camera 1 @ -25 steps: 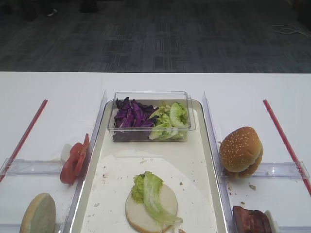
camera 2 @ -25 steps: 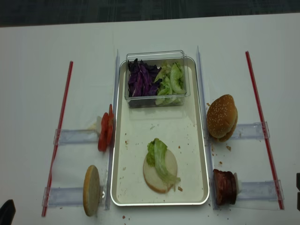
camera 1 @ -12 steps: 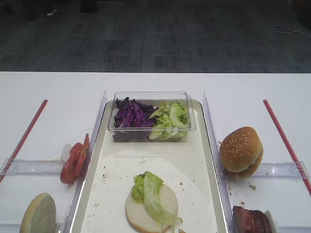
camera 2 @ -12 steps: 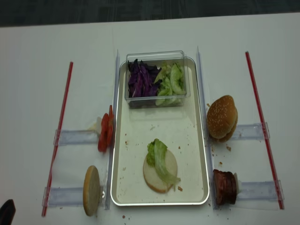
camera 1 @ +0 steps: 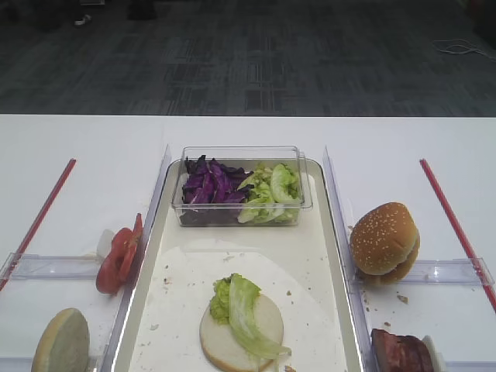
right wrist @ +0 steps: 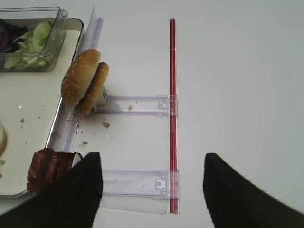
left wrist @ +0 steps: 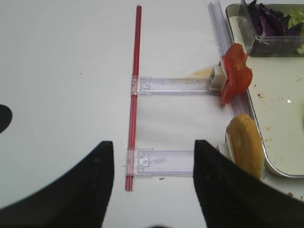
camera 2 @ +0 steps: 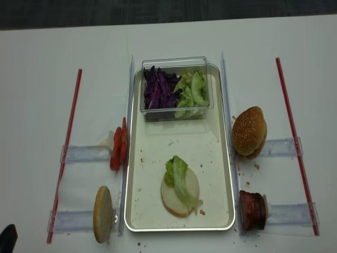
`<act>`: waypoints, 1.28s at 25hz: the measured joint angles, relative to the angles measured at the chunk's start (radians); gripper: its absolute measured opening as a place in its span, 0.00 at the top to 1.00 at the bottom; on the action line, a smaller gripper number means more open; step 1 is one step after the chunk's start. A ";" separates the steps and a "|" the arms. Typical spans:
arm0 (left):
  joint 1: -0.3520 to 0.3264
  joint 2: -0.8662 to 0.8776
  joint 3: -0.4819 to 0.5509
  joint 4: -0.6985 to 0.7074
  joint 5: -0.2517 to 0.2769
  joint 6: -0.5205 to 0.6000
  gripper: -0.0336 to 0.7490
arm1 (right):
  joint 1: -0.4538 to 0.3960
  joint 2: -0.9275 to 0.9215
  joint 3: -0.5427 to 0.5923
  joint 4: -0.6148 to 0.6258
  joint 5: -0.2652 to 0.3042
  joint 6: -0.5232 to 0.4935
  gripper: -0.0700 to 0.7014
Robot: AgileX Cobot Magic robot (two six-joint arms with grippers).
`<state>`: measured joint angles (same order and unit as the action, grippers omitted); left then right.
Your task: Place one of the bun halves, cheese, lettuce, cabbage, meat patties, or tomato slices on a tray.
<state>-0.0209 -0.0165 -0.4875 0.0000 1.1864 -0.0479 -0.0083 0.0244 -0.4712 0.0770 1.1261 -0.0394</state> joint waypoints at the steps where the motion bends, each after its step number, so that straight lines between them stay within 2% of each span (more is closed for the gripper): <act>1: 0.000 0.000 0.000 0.000 0.000 0.000 0.50 | 0.000 -0.019 0.000 0.000 0.000 -0.004 0.30; 32: 0.000 0.000 0.000 0.000 0.000 0.000 0.50 | -0.002 -0.040 0.000 0.016 0.006 -0.020 0.30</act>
<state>-0.0209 -0.0165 -0.4875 0.0000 1.1864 -0.0479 -0.0105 -0.0160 -0.4712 0.0933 1.1321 -0.0591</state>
